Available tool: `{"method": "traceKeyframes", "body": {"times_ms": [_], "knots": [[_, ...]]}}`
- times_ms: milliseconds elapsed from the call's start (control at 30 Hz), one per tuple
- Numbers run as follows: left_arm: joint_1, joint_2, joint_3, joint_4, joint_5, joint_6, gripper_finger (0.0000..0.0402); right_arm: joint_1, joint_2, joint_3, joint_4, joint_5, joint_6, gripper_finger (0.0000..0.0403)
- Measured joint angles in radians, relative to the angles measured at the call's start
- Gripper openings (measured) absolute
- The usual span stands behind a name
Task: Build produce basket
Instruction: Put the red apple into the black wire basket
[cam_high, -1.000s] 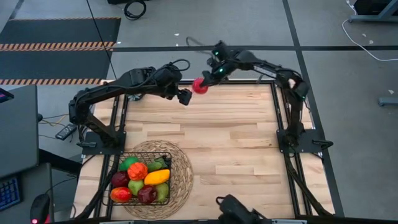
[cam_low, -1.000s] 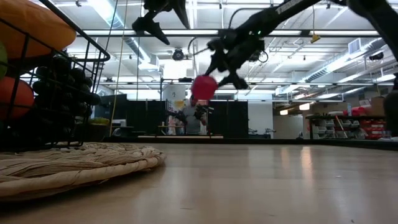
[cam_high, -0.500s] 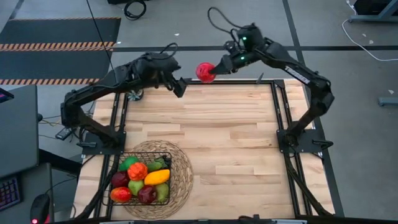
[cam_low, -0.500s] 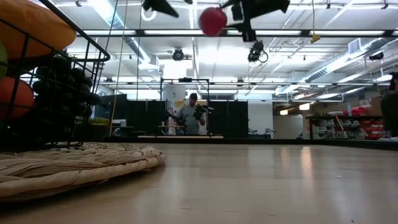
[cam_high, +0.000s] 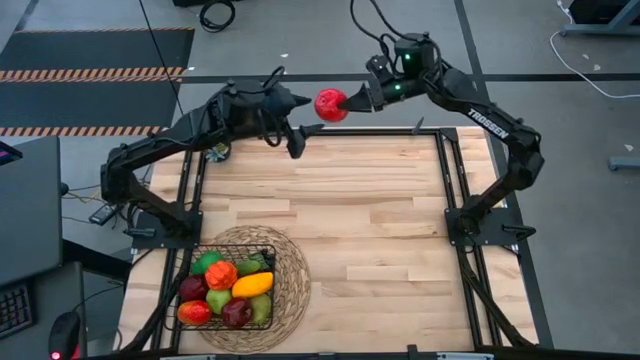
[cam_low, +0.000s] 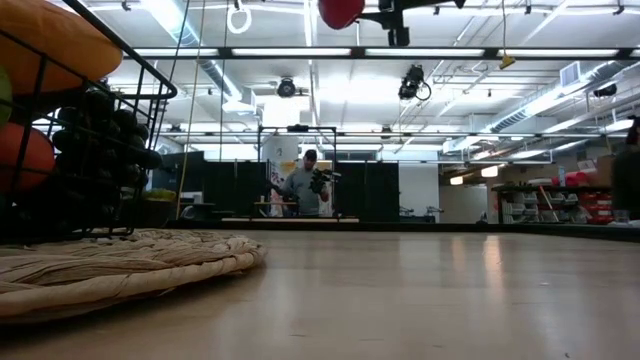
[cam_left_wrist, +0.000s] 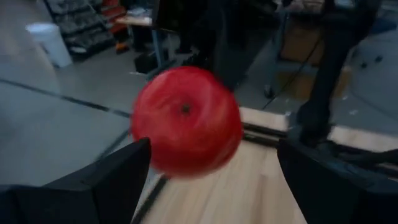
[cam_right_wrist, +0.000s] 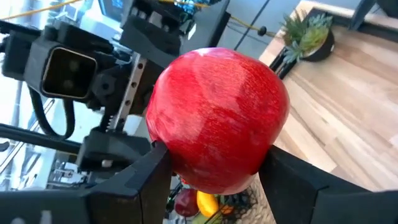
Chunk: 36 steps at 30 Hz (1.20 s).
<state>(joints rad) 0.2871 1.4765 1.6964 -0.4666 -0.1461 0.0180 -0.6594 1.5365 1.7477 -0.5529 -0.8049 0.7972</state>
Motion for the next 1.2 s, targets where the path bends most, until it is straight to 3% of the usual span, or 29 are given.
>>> {"method": "traceKeyframes", "body": {"times_ms": [300, 600, 733, 1200], "knots": [[-0.004, 0.024, 0.003, 0.041, -0.017, -0.261, 0.0357, 0.039, 0.003, -0.002, 0.073, 0.017, 0.003, 0.0222], [0.014, 0.006, 0.0, 0.034, -0.05, -0.276, 0.0357, 0.03, 0.003, -0.001, 0.045, -0.006, -0.089, 0.0222], [0.027, -0.01, -0.003, 0.019, -0.057, -0.276, 0.0357, 0.023, 0.001, 0.001, 0.066, -0.044, -0.088, 0.0222], [0.021, -0.001, -0.003, 0.081, -0.018, -0.329, 0.0357, 0.037, 0.0, 0.001, 0.11, -0.032, -0.078, 0.0222]]}}
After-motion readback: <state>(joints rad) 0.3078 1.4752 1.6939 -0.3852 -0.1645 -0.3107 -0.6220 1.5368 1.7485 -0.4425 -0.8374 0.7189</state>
